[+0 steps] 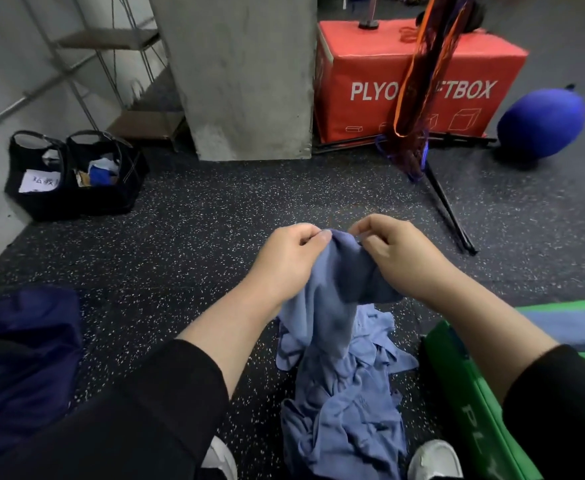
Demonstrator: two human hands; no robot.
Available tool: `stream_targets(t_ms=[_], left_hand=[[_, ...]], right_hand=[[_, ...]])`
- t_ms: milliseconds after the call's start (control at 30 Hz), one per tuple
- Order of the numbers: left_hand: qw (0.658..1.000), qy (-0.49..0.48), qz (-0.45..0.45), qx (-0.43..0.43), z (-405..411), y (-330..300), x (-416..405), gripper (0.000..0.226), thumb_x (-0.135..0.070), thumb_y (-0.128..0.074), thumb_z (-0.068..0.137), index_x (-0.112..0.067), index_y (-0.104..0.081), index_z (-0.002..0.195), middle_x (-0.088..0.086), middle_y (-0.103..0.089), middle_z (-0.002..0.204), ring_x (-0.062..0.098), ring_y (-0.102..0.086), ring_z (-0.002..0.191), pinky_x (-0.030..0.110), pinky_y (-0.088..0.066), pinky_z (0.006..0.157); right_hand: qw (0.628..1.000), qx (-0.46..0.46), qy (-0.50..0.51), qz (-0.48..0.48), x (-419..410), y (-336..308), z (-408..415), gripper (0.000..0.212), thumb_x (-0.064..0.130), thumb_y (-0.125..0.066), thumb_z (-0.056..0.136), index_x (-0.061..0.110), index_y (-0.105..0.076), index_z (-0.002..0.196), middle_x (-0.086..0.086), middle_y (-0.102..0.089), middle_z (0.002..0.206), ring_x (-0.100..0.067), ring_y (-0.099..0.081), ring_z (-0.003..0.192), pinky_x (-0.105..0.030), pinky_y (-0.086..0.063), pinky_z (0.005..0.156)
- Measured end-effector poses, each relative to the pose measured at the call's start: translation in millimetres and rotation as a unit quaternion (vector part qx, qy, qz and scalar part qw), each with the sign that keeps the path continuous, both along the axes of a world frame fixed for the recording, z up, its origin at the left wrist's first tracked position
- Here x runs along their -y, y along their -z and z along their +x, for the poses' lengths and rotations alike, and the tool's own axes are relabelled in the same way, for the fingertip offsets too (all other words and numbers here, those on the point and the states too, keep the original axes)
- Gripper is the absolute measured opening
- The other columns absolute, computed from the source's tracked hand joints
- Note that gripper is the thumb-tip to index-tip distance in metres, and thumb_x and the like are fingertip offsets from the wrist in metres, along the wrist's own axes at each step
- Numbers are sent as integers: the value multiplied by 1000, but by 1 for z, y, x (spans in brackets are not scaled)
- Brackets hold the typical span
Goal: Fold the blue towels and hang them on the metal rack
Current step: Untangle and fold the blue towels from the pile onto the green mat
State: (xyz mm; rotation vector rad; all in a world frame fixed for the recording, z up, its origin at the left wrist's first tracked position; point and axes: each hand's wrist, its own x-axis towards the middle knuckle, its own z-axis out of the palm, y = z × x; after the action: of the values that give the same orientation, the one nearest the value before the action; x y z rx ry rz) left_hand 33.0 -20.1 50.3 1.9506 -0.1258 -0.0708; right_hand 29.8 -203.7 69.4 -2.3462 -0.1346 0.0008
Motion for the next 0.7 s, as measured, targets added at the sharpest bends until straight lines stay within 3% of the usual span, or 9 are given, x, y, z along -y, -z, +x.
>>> stream_targets(t_ms=[67,100,200,300,400,533,600,700], left_hand=[[1000,12,-9,2,3,0,3,27,-31,-61,101,-10,-74,90,15,-70,83,11,-51,71,34,-42,67],[1000,17,-9,-3,5,0,4,26,-31,-61,101,-11,-74,90,15,-71,84,11,-51,71,33,-41,67],[999,12,3,-29,9,3,2,23,-33,-65,99,-16,-75,86,-1,-68,70,6,-50,66,30,-39,65],[999,2,-5,-48,13,5,-6,25,-33,-74,92,-11,-72,79,-4,-63,68,9,-50,65,31,-38,65],[994,41,60,-78,15,6,-21,24,-30,-76,90,-11,-70,76,-1,-62,66,10,-48,60,28,-35,59],[982,22,158,-101,18,8,-45,31,-30,-71,94,-13,-62,69,2,-58,61,17,-49,60,33,-36,59],[990,-19,117,-72,21,9,-51,28,-32,-69,95,-9,-69,81,16,-69,78,19,-56,71,42,-52,72],[998,-51,-16,-44,21,5,-47,39,-40,-67,95,0,-69,95,29,-67,100,16,-55,79,43,-52,79]], right_hand=[[998,-34,-34,31,-5,-3,0,19,25,-47,101,31,-65,96,-6,-72,78,-39,-70,69,-50,-59,59],[997,-48,-54,42,-6,-4,-1,18,33,-48,102,32,-65,97,-6,-72,74,-38,-71,65,-51,-59,55],[994,-24,-98,29,-3,-1,6,23,48,-53,99,33,-70,101,4,-75,87,-17,-71,83,-42,-58,79],[991,-73,-111,31,1,3,14,19,45,-69,91,27,-72,88,1,-75,80,-7,-61,69,-36,-52,73],[998,-31,-48,-18,5,7,20,21,34,-68,93,21,-67,76,3,-65,64,-6,-51,56,-33,-44,61],[997,5,76,8,17,6,26,26,33,-62,96,14,-65,79,4,-51,56,-11,-44,51,-28,-36,54],[996,-3,92,20,22,6,26,27,32,-61,96,12,-65,78,1,-52,58,-14,-44,52,-29,-36,54],[996,-10,84,27,24,6,25,29,32,-63,96,16,-62,72,6,-49,56,-13,-42,54,-30,-34,54]])
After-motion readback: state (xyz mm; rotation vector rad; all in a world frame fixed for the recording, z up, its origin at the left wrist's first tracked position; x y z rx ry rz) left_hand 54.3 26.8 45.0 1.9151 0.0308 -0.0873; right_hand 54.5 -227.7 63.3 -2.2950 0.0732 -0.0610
